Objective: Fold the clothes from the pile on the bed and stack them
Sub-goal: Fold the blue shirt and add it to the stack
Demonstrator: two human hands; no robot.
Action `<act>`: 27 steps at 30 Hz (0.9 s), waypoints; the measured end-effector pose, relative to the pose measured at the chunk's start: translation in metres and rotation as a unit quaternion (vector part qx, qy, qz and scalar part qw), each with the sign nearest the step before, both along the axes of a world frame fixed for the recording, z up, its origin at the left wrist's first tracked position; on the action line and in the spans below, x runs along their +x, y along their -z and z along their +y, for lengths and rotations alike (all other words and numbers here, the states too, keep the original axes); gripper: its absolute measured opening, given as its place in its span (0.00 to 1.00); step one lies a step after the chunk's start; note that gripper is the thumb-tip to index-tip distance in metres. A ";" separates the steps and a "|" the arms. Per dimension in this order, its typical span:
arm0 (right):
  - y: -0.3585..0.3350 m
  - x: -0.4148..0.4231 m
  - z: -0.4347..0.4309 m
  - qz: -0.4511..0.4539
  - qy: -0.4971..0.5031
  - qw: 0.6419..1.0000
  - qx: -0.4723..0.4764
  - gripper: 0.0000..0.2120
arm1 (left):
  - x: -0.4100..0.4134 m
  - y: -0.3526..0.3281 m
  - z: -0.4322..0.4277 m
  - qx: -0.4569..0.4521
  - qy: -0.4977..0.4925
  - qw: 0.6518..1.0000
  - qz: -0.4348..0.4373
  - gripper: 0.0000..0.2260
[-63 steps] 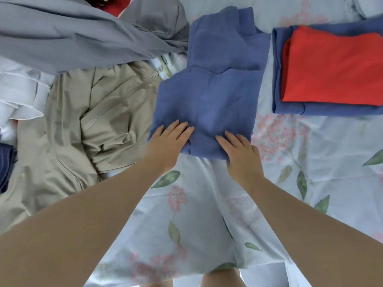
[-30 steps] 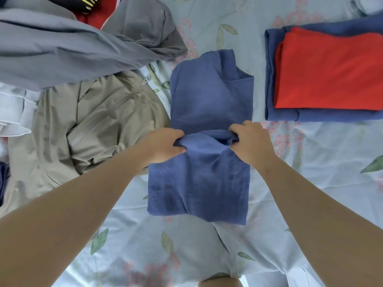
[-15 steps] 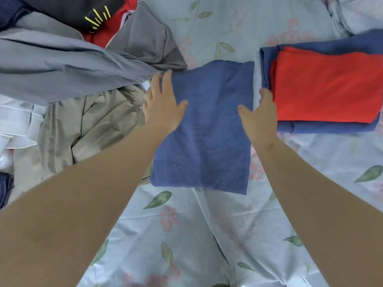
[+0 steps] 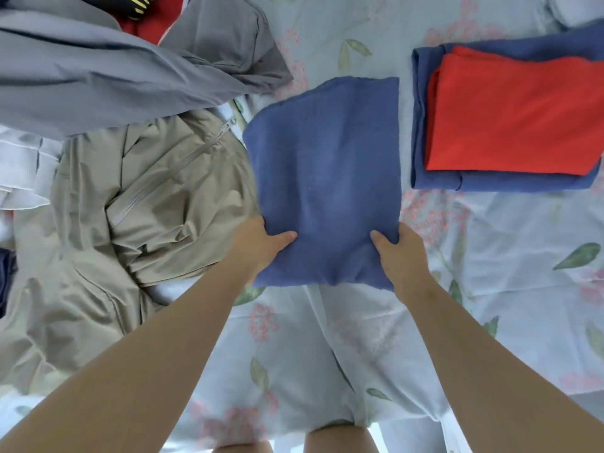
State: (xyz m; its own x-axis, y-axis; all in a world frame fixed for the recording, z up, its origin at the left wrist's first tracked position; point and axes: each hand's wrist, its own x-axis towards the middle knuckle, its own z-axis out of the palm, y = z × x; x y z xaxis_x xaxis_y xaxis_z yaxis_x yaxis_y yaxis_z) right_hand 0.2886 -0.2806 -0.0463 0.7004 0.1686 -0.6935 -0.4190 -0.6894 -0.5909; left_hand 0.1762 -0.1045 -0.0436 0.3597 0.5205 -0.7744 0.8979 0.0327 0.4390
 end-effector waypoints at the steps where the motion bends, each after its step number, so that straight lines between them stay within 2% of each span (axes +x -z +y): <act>1: -0.003 0.000 -0.011 0.003 -0.026 1.000 -0.016 0.06 | -0.005 -0.003 -0.003 -0.018 0.036 0.999 0.013 0.13; 3: -0.006 -0.006 -0.036 0.045 -0.078 0.994 -0.055 0.08 | -0.019 -0.007 -0.011 -0.078 0.079 0.993 0.041 0.13; 6: -0.002 -0.017 -0.062 0.123 -0.107 0.980 -0.118 0.05 | -0.034 -0.006 -0.025 -0.157 0.022 0.986 0.059 0.15; 9: 0.003 -0.012 -0.055 0.116 -0.012 0.990 -0.084 0.08 | -0.026 -0.004 -0.027 -0.150 -0.113 0.982 -0.001 0.18; 11: 0.004 -0.003 -0.039 0.087 0.063 0.994 -0.030 0.10 | -0.014 -0.002 -0.027 -0.151 -0.210 0.964 -0.064 0.18; 13: 0.003 0.007 -0.020 0.088 0.122 0.988 0.044 0.12 | -0.002 -0.001 -0.026 -0.145 -0.257 0.948 -0.121 0.16; 15: 0.003 0.015 -0.005 0.107 0.148 0.980 0.080 0.13 | 0.007 0.005 -0.024 -0.150 -0.257 0.945 -0.137 0.18; 18: 0.004 0.021 0.004 0.118 0.133 0.981 0.071 0.10 | 0.013 0.008 -0.023 -0.176 -0.216 0.957 -0.076 0.22; 20: -0.001 0.022 0.001 0.125 0.140 0.979 0.083 0.07 | 0.012 0.004 -0.022 -0.207 -0.190 0.959 -0.042 0.18; 22: -0.012 0.023 -0.007 0.120 0.148 0.975 0.110 0.07 | 0.009 -0.007 -0.019 -0.227 -0.195 0.952 -0.062 0.14; 23: -0.019 0.024 -0.011 0.113 0.149 0.974 0.128 0.06 | 0.007 -0.013 -0.016 -0.225 -0.209 0.948 -0.080 0.16; 27: -0.061 0.028 -0.024 0.077 0.113 0.974 0.179 0.05 | -0.002 -0.051 -0.011 -0.172 -0.219 0.952 -0.126 0.37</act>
